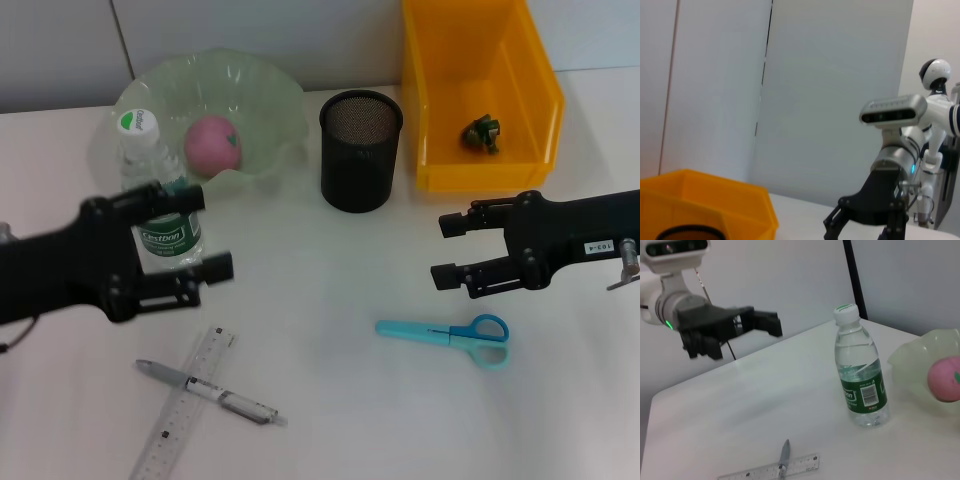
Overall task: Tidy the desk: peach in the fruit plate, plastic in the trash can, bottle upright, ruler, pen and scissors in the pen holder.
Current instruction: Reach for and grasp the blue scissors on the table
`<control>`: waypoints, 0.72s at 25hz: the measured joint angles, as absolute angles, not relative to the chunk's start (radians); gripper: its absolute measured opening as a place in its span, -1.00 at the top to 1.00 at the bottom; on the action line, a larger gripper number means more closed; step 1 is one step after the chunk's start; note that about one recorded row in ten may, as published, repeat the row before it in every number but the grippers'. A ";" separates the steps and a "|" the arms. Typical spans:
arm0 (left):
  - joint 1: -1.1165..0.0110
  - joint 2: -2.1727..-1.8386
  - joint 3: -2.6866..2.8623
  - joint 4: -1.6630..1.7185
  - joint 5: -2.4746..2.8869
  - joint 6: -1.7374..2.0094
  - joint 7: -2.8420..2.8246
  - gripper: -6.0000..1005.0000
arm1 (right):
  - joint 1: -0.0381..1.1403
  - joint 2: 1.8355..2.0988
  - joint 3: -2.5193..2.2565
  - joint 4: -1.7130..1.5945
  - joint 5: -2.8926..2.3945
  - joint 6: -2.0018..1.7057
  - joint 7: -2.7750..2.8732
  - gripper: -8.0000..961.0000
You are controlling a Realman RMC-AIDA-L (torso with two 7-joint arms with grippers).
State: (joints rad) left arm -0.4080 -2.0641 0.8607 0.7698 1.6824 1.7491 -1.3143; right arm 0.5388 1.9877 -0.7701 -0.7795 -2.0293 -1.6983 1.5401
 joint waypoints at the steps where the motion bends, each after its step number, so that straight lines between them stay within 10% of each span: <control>1: -0.408 -2.064 0.865 0.758 1.684 1.741 -1.300 -0.72 | 0.540 1.986 -0.771 -0.780 -2.031 -1.699 1.541 -0.44; 18: -0.396 -2.069 0.973 0.688 1.790 1.626 -1.170 -0.72 | 0.570 1.950 -0.791 -0.819 -2.071 -1.757 1.600 -0.43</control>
State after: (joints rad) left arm -0.3961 -2.0692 0.9727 0.6880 1.7898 1.6262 -1.1697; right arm 0.5698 1.9497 -0.7913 -0.8186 -2.0712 -1.7571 1.6000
